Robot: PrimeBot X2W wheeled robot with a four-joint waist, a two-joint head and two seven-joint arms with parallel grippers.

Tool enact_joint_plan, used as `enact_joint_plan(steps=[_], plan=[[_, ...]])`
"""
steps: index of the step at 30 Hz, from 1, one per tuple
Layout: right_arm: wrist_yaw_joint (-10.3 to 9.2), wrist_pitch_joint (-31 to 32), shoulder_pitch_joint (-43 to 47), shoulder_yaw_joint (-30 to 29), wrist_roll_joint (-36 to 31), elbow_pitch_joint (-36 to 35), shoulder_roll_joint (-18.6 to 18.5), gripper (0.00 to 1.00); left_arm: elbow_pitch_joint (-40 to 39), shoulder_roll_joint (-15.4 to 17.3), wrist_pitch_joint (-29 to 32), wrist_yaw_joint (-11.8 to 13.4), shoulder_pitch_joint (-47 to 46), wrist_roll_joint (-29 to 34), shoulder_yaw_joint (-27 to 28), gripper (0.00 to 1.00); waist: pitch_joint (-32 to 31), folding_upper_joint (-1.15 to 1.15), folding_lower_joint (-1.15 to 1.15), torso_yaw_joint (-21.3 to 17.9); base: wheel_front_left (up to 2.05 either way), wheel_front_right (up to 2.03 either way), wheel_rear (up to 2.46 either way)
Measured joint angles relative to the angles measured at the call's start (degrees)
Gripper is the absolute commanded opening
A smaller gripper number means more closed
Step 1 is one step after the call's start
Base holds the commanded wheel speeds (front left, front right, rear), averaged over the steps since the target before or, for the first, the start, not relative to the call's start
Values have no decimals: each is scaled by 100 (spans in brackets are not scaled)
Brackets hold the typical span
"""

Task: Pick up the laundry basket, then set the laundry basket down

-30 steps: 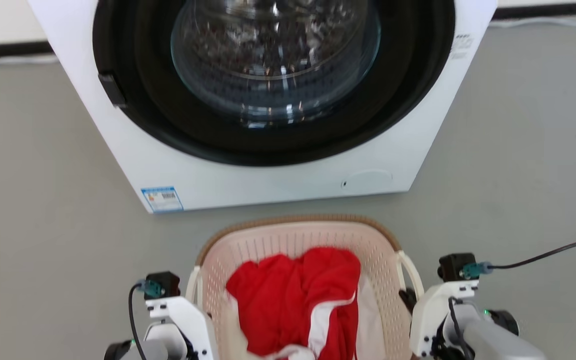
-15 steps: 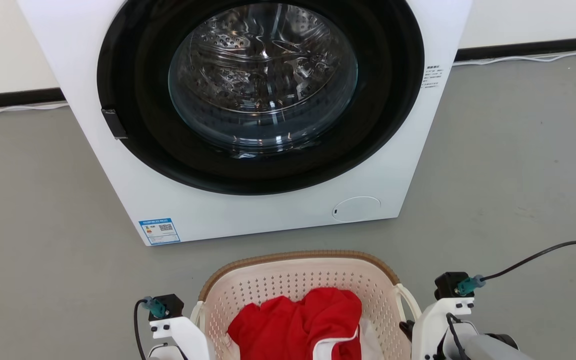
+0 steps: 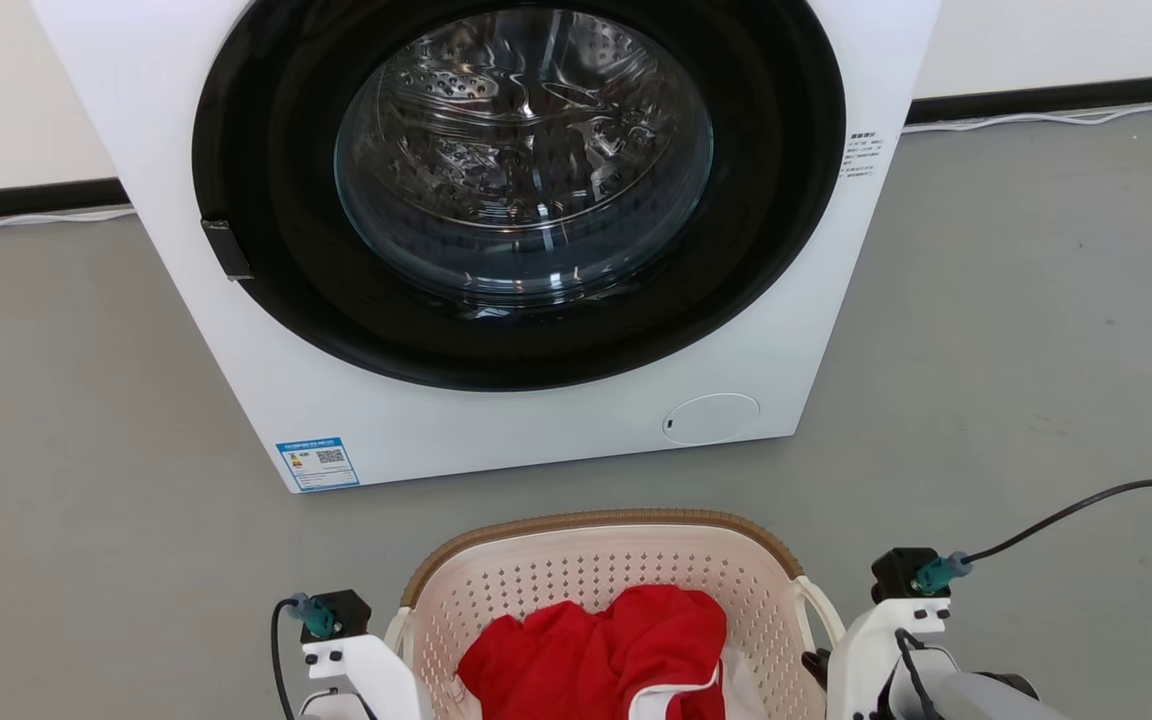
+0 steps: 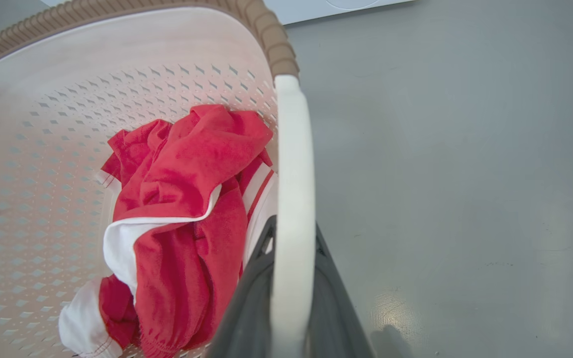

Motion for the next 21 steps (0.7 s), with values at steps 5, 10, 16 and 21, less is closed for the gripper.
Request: enact_joint_plan(steps=[5,10,16,21], plan=[[0,-38,-4,131,81,-1,-15,0,10,3,-25,0,0,-49,-85,0,8,0,0,8,0,0,0],[0,-66,-8,204,151,-8,-24,0,14,9,-35,0,-1,-102,-135,0,10,0,0,13,0,0,0],[0,-105,-31,327,210,-8,-31,0,23,18,-75,1,-1,-158,-209,0,13,0,0,3,0,0,0],[0,-107,-85,396,271,-9,-36,0,34,18,-93,0,-1,-209,-260,0,5,0,0,-18,0,0,0]])
